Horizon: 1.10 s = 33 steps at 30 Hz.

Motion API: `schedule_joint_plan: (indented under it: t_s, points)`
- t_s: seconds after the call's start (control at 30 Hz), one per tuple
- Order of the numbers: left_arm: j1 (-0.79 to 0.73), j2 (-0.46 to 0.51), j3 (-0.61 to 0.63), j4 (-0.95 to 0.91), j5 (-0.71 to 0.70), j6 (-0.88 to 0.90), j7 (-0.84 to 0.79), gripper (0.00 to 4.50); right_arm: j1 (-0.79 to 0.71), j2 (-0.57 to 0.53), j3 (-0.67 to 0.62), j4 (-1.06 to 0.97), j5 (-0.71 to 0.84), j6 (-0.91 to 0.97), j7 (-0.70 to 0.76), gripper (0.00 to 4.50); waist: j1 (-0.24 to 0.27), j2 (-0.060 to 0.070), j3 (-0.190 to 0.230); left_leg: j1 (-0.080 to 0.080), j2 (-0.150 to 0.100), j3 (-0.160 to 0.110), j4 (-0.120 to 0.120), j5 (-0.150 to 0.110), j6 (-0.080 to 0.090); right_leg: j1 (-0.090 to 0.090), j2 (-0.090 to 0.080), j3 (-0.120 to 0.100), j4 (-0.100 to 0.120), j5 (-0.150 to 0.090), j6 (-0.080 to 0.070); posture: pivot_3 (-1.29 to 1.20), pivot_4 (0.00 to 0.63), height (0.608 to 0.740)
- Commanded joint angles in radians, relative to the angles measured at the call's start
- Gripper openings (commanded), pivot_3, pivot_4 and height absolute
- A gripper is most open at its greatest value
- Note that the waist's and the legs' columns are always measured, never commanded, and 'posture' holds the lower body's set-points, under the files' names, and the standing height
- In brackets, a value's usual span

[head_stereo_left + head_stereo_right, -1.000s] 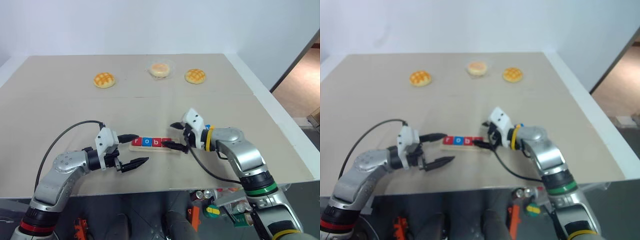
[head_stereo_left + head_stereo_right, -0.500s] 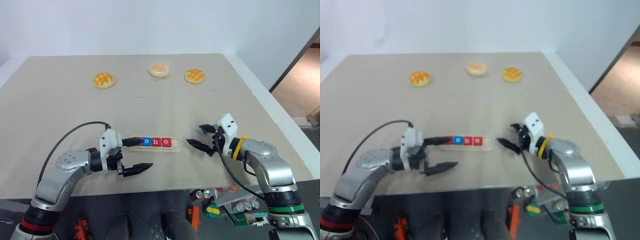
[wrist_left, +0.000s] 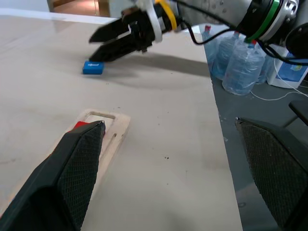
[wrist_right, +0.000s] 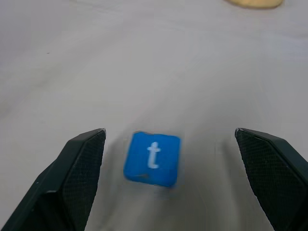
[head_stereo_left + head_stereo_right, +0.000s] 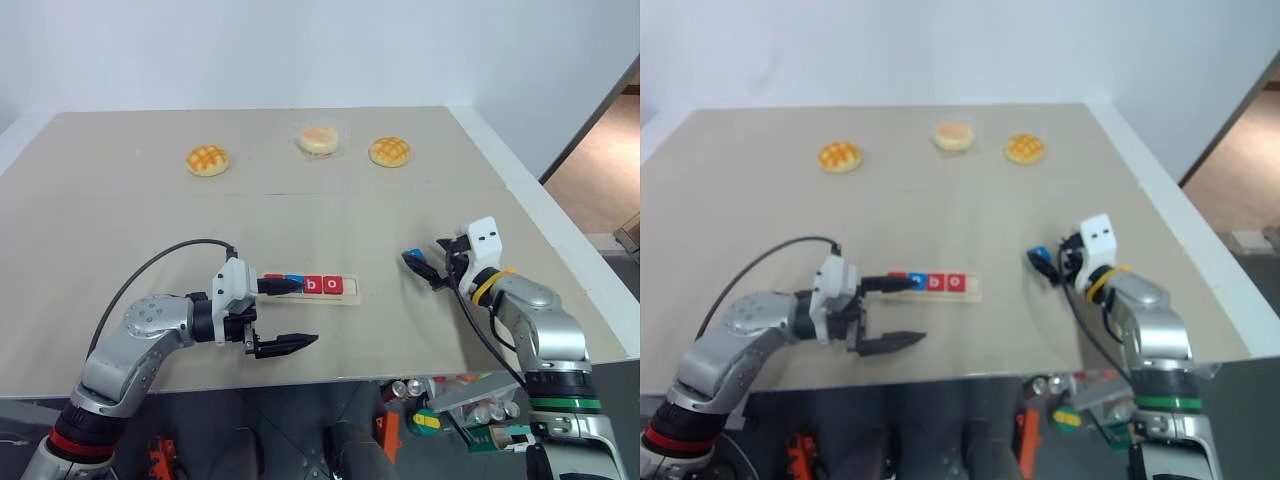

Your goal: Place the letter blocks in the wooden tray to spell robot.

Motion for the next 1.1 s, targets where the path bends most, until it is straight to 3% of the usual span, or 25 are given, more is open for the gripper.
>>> schedule_joint_plan:
  t_s: [0.03, 0.4, 0.5, 0.73, 0.93, 1.1]
  points:
    - [-0.013, -0.002, 0.003, -0.026, -0.004, -0.017, -0.003, 4.50, -0.003, 0.016, -0.003, -0.051, -0.008, 0.020, -0.061, 4.46, 0.000, 0.000, 0.000, 0.000, 0.000, 0.000, 0.000, 0.000, 0.000, 0.000, 0.000, 0.000, 0.000, 0.000, 0.000, 0.00, 0.150, 0.739]
    - [-0.025, -0.015, -0.002, -0.016, -0.001, -0.024, -0.006, 4.50, -0.007, 0.084, 0.025, -0.061, -0.045, 0.078, -0.192, 4.46, 0.000, 0.000, 0.000, 0.000, 0.000, 0.000, 0.000, 0.000, 0.000, 0.000, 0.000, 0.000, 0.000, 0.000, 0.000, 0.00, 0.150, 0.739]
    - [-0.025, -0.016, -0.003, -0.013, 0.003, -0.028, -0.005, 4.50, -0.004, 0.108, 0.030, -0.065, -0.055, 0.095, -0.236, 3.67, 0.000, 0.000, 0.000, 0.000, 0.000, 0.000, 0.000, 0.000, 0.000, 0.000, 0.000, 0.000, 0.000, 0.000, 0.000, 0.00, 0.150, 0.739]
    - [-0.017, -0.019, -0.004, -0.006, 0.016, -0.040, -0.003, 4.50, 0.043, 0.167, 0.044, -0.172, -0.065, 0.146, -0.316, 1.25, 0.001, 0.000, 0.000, 0.000, 0.000, 0.000, 0.001, 0.000, 0.000, 0.000, 0.000, 0.000, 0.000, 0.000, 0.000, 0.00, 0.150, 0.739]
    - [-0.006, -0.016, -0.006, -0.005, 0.019, -0.045, 0.002, 4.50, 0.153, 0.282, 0.098, -0.417, -0.135, 0.232, -0.484, 1.24, 0.000, 0.000, 0.000, 0.000, 0.000, 0.000, 0.000, 0.000, 0.000, -0.001, 0.000, 0.000, 0.000, 0.000, 0.000, 0.00, 0.150, 0.739]
    - [0.006, -0.012, -0.007, -0.002, 0.023, -0.050, -0.001, 4.50, 0.231, 0.354, 0.162, -0.623, -0.129, 0.397, -0.527, 1.24, -0.001, 0.000, -0.001, -0.001, 0.001, 0.000, -0.001, 0.000, 0.000, -0.001, 0.000, 0.000, 0.000, -0.001, -0.001, 0.00, 0.150, 0.739]
